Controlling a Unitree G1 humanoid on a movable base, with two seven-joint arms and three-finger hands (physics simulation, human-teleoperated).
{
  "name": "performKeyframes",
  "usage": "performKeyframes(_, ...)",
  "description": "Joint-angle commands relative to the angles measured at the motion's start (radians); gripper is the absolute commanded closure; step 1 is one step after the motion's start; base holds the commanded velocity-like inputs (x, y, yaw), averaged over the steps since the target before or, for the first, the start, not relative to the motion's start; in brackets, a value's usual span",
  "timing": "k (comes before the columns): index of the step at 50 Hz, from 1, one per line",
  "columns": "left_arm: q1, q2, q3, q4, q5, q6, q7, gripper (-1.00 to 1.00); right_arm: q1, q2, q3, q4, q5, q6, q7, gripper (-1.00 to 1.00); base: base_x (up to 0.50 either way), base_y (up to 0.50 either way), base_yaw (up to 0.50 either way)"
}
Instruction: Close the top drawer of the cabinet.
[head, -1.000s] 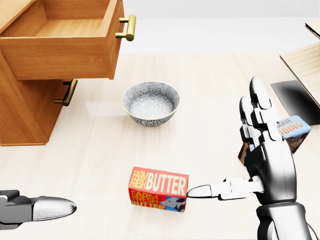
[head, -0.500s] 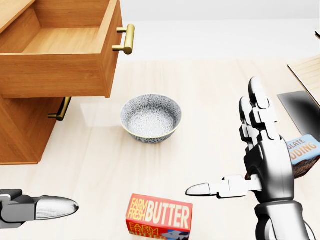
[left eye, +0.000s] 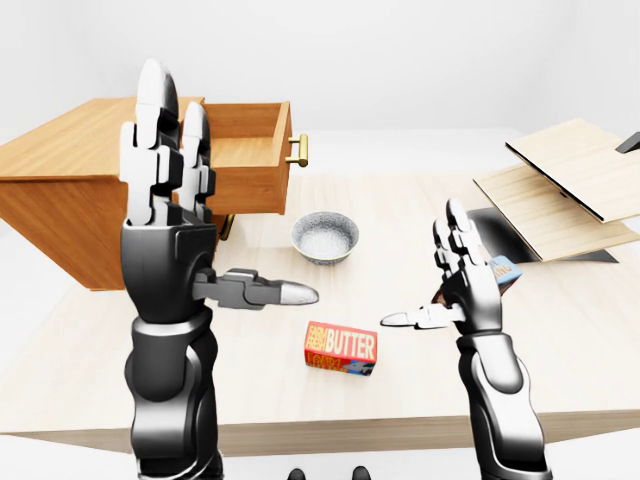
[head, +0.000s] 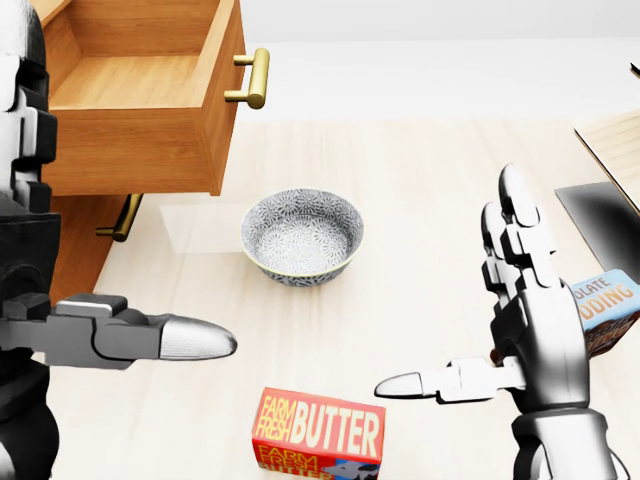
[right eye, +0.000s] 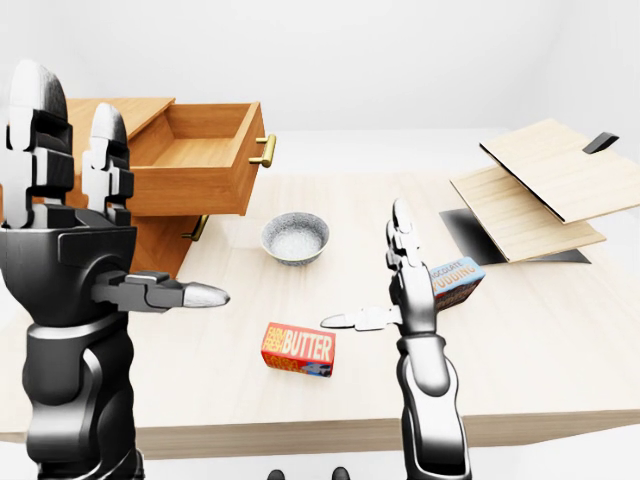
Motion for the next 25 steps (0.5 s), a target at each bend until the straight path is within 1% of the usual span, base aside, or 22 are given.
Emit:
performKeyframes(1,-0.262,-0.028,-0.100,0.210,0.134,0.000,0.015,-1.00,0.012,-0.003,-0.021,0.006,0.019,0.000,0.010,-1.00,0.00,0.00,0.00)
performKeyframes(3,-0.294,-0.043,-0.108,0.240,0.154,0.000,0.011,-1.00,0.013,-0.003,-0.024,0.006,0.021,0.000,0.010,-1.00,0.00,0.00,0.00)
performKeyframes(6,-0.355,-0.082,-0.157,0.273,0.205,0.000,0.000,-1.00,0.016,-0.002,-0.023,0.018,0.021,0.000,0.011,-1.00,0.00,0.00,0.00)
performKeyframes(8,-0.399,-0.110,-0.167,0.336,0.228,0.000,-0.004,-1.00,0.016,-0.002,-0.023,0.013,0.023,0.000,0.012,-1.00,0.00,0.00,0.00)
performKeyframes(9,-0.400,-0.114,-0.166,0.339,0.232,0.000,-0.007,-1.00,0.016,-0.002,-0.023,0.012,0.023,0.000,0.012,-1.00,0.00,0.00,0.00)
performKeyframes(14,-0.511,-0.162,-0.174,0.567,0.271,0.000,-0.002,-1.00,0.029,-0.002,-0.025,-0.009,0.027,0.000,0.016,-1.00,0.00,0.00,0.00)
performKeyframes(17,-0.529,-0.184,-0.176,0.597,0.285,0.000,-0.003,-1.00,0.035,-0.001,-0.029,-0.014,0.030,0.000,0.019,-1.00,0.00,0.00,0.00)
performKeyframes(21,-0.502,-0.201,-0.196,0.573,0.305,0.000,-0.022,-1.00,0.037,-0.003,-0.037,0.008,0.032,0.000,0.023,-1.00,0.00,0.00,0.00)
performKeyframes(23,-0.509,-0.186,-0.167,0.723,0.276,0.000,-0.008,-1.00,0.038,-0.004,-0.042,0.003,0.034,0.000,0.024,-1.00,0.00,0.00,0.00)
performKeyframes(25,-0.508,-0.179,-0.160,0.786,0.268,0.000,-0.004,-1.00,0.042,-0.003,-0.044,0.000,0.035,0.000,0.026,-1.00,0.00,0.00,0.00)
